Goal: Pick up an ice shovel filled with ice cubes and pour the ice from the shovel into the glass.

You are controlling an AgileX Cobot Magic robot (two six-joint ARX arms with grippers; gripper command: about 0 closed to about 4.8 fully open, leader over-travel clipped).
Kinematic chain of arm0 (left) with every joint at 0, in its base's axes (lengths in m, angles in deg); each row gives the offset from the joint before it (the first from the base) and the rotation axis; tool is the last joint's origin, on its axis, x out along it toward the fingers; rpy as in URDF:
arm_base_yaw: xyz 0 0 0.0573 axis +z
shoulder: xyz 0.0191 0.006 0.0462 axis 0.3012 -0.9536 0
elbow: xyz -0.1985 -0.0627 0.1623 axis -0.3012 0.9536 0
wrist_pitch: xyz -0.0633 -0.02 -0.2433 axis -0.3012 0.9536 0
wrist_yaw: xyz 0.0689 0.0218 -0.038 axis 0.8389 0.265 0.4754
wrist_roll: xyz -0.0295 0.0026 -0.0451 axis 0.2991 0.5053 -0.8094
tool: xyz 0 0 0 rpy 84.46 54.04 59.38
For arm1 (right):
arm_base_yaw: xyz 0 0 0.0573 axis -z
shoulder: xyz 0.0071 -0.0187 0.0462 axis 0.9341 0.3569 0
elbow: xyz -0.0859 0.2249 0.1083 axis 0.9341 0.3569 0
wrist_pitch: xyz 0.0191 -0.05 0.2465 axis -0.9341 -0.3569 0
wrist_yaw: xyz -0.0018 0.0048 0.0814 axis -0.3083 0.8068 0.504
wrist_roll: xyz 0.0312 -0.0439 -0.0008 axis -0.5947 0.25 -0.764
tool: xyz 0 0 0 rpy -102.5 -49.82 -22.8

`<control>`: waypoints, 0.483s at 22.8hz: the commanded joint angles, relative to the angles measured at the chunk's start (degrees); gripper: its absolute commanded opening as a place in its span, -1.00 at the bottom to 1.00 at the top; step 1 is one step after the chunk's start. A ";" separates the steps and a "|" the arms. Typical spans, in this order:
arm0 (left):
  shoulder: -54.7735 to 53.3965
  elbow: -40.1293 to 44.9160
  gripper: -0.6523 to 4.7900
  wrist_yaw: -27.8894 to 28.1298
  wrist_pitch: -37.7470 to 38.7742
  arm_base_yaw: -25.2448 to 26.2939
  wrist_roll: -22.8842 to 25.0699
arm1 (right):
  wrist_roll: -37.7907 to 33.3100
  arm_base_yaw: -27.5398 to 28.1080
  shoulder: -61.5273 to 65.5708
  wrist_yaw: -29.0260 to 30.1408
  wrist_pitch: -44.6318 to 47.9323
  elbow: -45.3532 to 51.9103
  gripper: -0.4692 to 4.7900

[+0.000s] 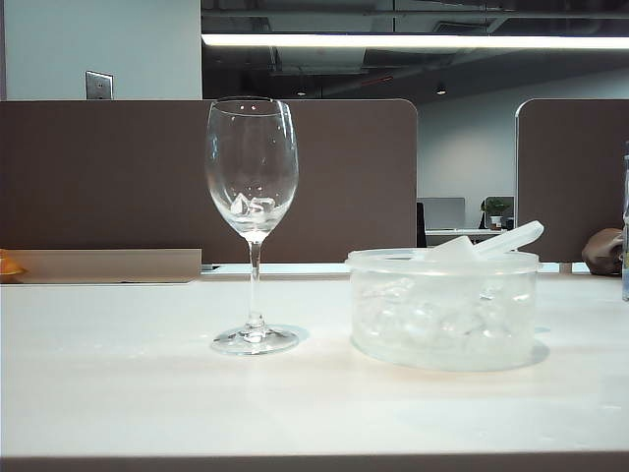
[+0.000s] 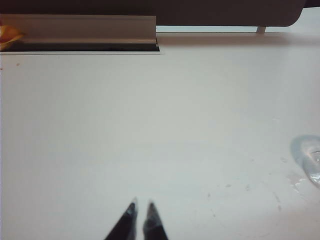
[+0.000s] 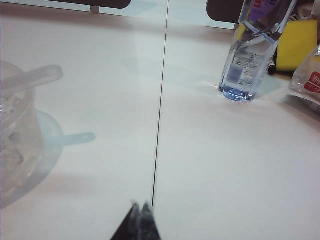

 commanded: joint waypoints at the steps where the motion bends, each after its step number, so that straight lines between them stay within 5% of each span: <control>1: -0.04 -0.07 -0.66 -0.20 -0.52 0.02 -0.15 | -0.28 0.00 -0.02 0.20 0.20 0.20 -0.82; 11: -0.04 -0.09 -0.65 -0.22 -0.50 2.38 -0.15 | -6.93 -0.02 -0.02 2.89 0.15 0.17 -0.82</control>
